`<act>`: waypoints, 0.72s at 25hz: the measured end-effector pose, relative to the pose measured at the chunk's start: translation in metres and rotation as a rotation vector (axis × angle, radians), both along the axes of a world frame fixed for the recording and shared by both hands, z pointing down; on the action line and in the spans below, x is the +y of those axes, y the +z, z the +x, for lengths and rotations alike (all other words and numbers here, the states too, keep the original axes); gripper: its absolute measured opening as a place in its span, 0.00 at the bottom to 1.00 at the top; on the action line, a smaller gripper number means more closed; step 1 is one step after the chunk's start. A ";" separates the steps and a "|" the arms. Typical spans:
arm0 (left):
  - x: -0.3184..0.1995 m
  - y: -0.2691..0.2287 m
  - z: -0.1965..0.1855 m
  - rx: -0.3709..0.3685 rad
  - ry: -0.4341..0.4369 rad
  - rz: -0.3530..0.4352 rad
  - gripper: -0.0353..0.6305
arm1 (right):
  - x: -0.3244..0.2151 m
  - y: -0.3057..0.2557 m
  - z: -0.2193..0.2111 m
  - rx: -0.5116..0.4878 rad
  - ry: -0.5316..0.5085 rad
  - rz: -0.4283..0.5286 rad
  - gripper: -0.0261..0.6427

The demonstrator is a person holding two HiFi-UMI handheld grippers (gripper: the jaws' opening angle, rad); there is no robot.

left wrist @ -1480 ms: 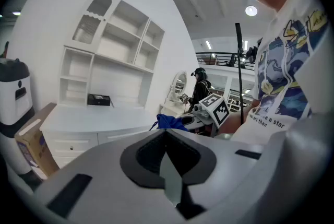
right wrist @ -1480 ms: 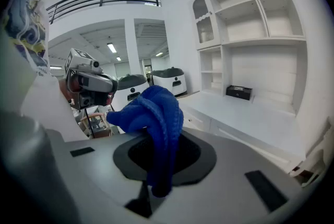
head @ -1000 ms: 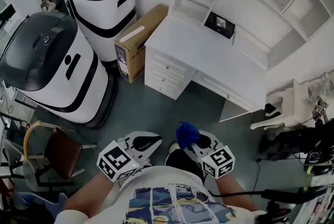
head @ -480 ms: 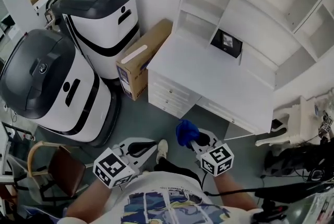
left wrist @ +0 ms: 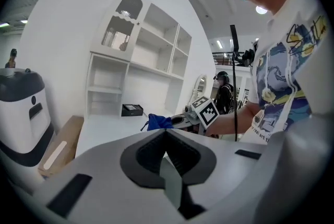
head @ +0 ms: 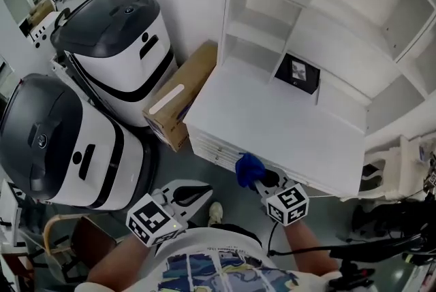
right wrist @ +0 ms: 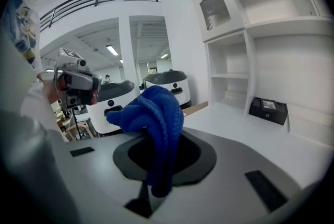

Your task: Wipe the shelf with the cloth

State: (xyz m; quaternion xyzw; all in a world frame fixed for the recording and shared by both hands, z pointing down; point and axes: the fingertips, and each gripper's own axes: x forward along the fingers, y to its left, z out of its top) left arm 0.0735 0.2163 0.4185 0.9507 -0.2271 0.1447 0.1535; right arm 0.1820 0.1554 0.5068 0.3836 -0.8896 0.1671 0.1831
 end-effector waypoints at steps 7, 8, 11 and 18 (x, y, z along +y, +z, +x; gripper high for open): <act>-0.063 -0.010 -0.008 0.037 0.036 0.005 0.07 | -0.075 -0.008 -0.011 0.031 0.024 0.023 0.14; -0.074 -0.011 -0.013 0.048 0.043 0.010 0.07 | -0.087 -0.010 -0.016 0.039 0.028 0.033 0.14; -0.107 -0.015 -0.031 0.070 0.072 0.021 0.07 | -0.123 -0.021 -0.034 0.070 0.047 0.073 0.14; -0.174 -0.032 -0.077 0.087 0.170 0.061 0.07 | -0.205 -0.058 -0.074 0.158 0.121 0.187 0.14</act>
